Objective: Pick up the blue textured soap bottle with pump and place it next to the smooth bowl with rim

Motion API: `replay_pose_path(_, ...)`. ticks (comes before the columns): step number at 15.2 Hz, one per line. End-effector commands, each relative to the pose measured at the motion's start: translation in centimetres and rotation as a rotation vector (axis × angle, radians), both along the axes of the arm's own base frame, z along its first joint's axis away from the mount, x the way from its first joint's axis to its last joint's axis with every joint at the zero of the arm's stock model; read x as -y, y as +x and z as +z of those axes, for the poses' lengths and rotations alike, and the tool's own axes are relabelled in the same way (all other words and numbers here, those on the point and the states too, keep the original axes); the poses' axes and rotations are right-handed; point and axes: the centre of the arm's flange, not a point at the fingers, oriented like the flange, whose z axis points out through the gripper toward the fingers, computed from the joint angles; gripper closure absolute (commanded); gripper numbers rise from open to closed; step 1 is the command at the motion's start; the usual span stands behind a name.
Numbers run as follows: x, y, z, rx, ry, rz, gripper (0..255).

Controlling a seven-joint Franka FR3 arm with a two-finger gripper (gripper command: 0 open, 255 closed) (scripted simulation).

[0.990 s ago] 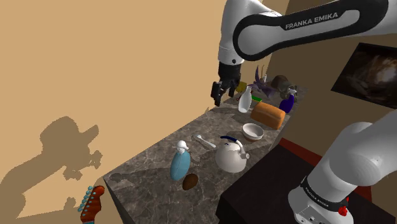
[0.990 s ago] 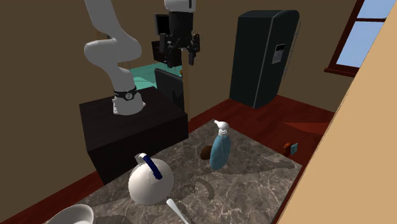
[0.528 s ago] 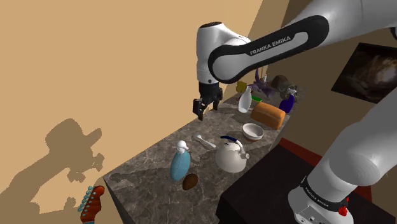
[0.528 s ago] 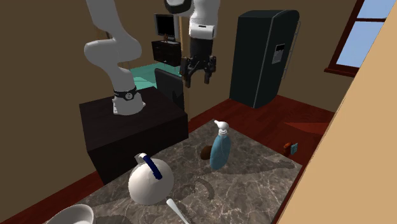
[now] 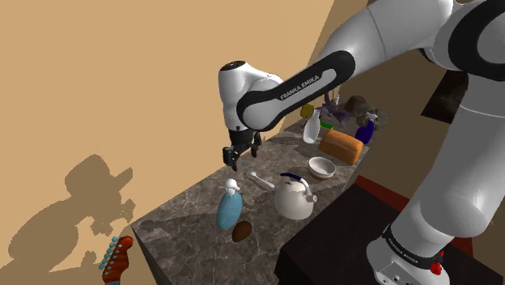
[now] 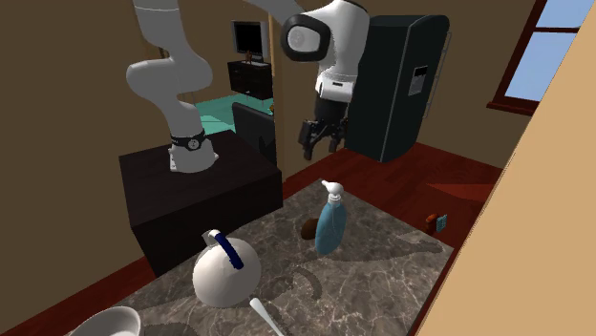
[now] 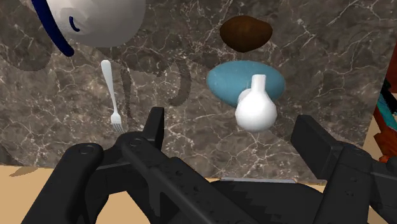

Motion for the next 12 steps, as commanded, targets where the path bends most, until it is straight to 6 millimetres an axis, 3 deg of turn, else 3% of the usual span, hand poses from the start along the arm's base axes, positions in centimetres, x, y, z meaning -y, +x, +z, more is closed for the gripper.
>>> replay_pose_path(1,-1.3,1.3,-2.4,-0.009,-0.009,-0.008,0)
replay_pose_path(7,-4.9,4.6,-8.7,-0.035,-0.035,-0.029,0)
replay_pose_path(12,-4.4,4.4,-11.3,-0.035,-0.035,-0.029,0)
